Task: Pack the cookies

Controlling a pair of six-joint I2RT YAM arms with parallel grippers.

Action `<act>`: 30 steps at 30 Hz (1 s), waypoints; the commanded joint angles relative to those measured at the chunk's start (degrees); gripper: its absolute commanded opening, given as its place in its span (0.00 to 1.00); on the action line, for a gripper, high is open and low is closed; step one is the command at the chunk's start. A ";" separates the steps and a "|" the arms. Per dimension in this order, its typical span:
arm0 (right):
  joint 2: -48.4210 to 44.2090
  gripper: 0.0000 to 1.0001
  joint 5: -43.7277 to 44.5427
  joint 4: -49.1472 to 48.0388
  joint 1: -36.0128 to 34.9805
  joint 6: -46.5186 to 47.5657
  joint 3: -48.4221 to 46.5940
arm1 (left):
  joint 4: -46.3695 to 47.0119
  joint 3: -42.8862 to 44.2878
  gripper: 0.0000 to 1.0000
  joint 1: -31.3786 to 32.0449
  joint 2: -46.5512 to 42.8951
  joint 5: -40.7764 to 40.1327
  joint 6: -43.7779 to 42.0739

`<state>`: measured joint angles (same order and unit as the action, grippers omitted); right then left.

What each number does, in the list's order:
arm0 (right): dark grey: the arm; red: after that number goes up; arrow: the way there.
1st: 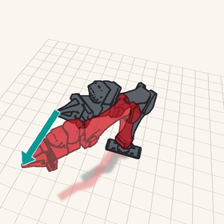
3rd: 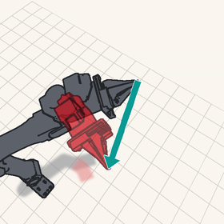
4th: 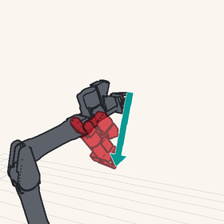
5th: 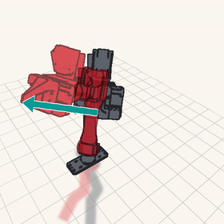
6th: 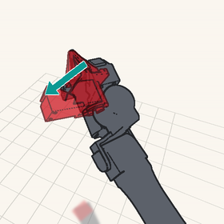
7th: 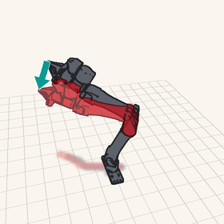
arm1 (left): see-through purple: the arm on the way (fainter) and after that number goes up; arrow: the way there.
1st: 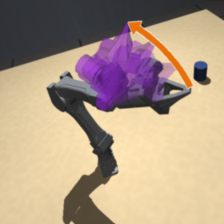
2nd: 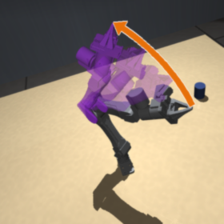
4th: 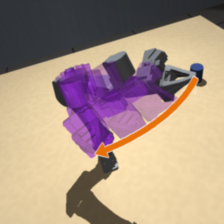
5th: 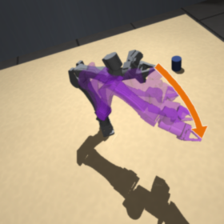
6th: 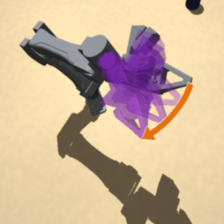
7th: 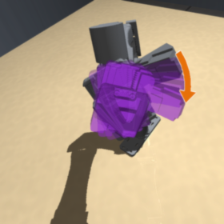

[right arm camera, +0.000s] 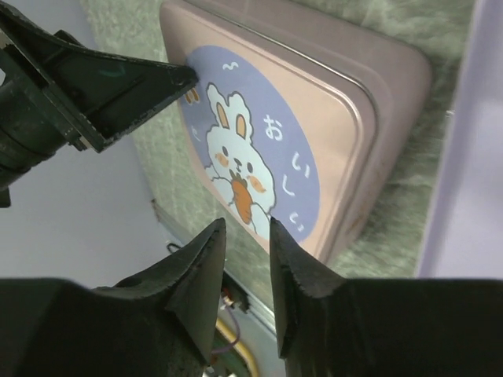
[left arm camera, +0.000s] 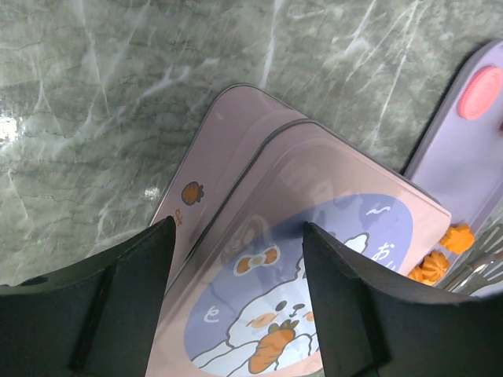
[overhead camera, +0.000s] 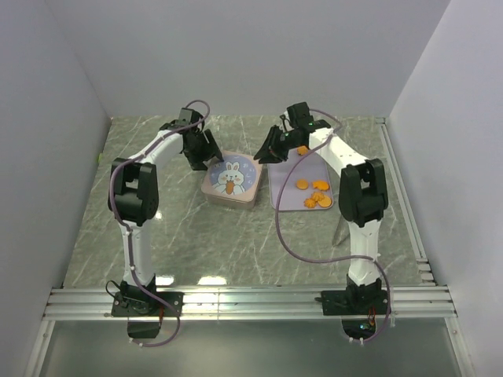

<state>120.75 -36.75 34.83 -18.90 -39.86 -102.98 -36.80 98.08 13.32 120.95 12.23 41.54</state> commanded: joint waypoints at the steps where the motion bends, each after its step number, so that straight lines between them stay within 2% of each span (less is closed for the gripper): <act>1: 2.29 0.34 -6.29 -4.58 -1.58 -2.94 -3.02 | -2.14 3.16 0.72 0.30 1.66 0.87 -0.76; 4: 4.75 0.28 -8.86 -8.18 -1.41 -5.23 -2.75 | -3.10 4.48 0.72 0.30 2.71 0.87 -0.93; 7: 8.53 0.25 -7.37 -8.90 0.43 -6.98 -2.23 | -3.89 5.80 0.72 0.30 3.50 1.22 -0.93; 10: 11.43 0.19 -9.13 -13.81 2.37 -11.47 1.37 | -4.25 6.42 0.72 0.30 3.51 1.57 -0.93; 13: 12.84 0.18 -7.02 -10.68 3.16 -9.28 -0.55 | -4.07 6.42 0.72 0.30 2.81 1.74 -1.20; 19: 9.42 0.18 -6.31 -11.54 2.99 -9.37 2.78 | -3.90 6.42 0.72 1.88 1.93 1.05 -1.37; 26: 6.79 0.18 -6.05 -9.34 3.25 -6.90 1.55 | -4.95 5.45 0.72 2.32 1.31 -0.53 -1.81; 30: 2.14 0.21 -5.44 -8.64 3.16 -5.41 1.73 | -4.25 3.35 0.73 1.27 -0.35 -0.98 -1.73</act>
<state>130.06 -43.79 24.88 -15.51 -47.81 -101.54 -40.21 102.35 14.81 124.31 12.12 40.86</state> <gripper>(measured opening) 0.203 0.729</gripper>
